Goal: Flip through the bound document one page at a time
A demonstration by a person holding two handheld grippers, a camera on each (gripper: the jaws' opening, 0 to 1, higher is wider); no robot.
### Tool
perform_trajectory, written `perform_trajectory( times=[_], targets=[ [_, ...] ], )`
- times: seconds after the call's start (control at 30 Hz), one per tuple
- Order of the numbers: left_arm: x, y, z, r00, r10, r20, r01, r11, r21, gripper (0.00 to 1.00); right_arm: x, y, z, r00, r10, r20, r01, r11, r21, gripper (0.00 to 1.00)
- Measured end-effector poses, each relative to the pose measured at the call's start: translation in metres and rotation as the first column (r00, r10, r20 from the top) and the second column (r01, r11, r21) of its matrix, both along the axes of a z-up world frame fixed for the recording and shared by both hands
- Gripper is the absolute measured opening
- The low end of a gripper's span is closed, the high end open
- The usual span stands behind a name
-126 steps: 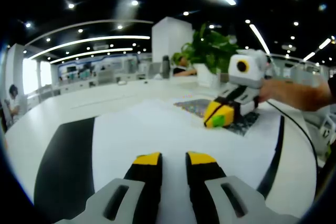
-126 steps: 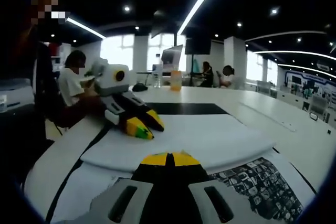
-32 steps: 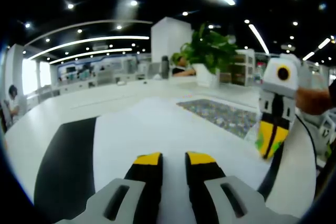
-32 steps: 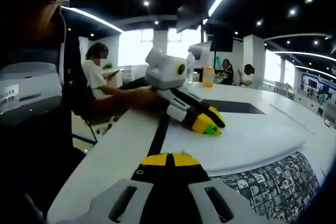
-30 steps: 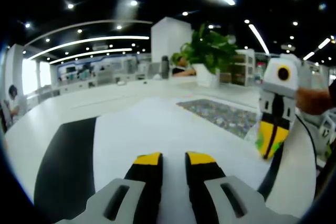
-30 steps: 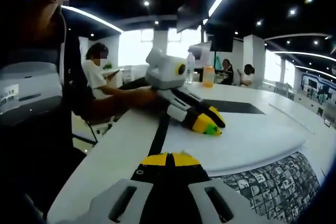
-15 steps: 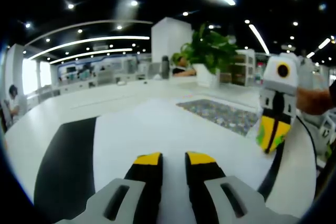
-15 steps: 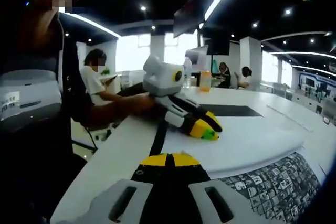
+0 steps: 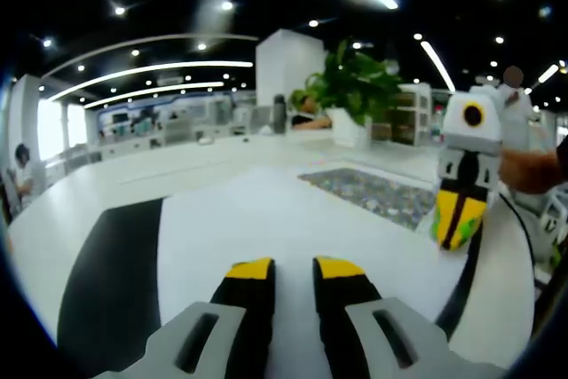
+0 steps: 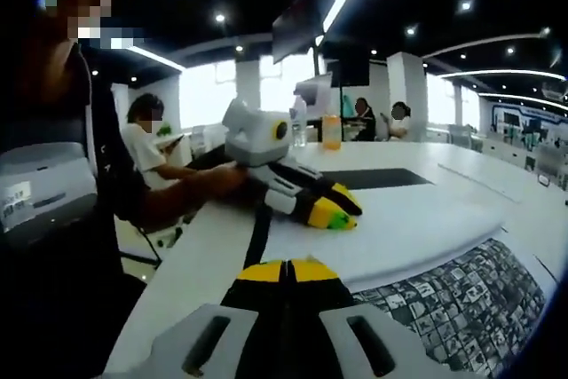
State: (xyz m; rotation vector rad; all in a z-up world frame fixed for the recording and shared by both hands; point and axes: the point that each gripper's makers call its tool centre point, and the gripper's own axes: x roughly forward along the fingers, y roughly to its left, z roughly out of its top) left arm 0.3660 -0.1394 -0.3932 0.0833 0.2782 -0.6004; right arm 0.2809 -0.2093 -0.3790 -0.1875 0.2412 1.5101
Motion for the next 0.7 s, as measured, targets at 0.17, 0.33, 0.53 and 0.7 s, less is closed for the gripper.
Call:
perform_trajectory(
  times=[0.17, 0.33, 0.53, 0.7],
  targets=[
    [0.001, 0.0, 0.0, 1.0, 0.0, 0.0, 0.0, 1.0, 0.0, 0.19, 0.006, -0.006, -0.001, 1.0, -0.019, -0.011, 0.019, 0.999, -0.027, 0.06],
    [0.002, 0.0, -0.001, 1.0, 0.0, 0.0, 0.0, 1.0, 0.0, 0.19, 0.029, -0.022, 0.013, 0.995, -0.093, -0.038, 0.093, 0.996, -0.005, 0.06],
    [0.002, 0.001, -0.001, 1.0, 0.0, 0.0, 0.0, 1.0, -0.001, 0.19, 0.049, -0.041, 0.021, 0.99, -0.143, -0.013, 0.143, 0.99, 0.001, 0.06],
    [0.002, 0.001, -0.001, 1.0, 0.0, 0.0, 0.0, 1.0, -0.001, 0.19, 0.059, -0.054, 0.023, 0.985, -0.172, 0.005, 0.171, 0.985, 0.012, 0.1]
  ],
)
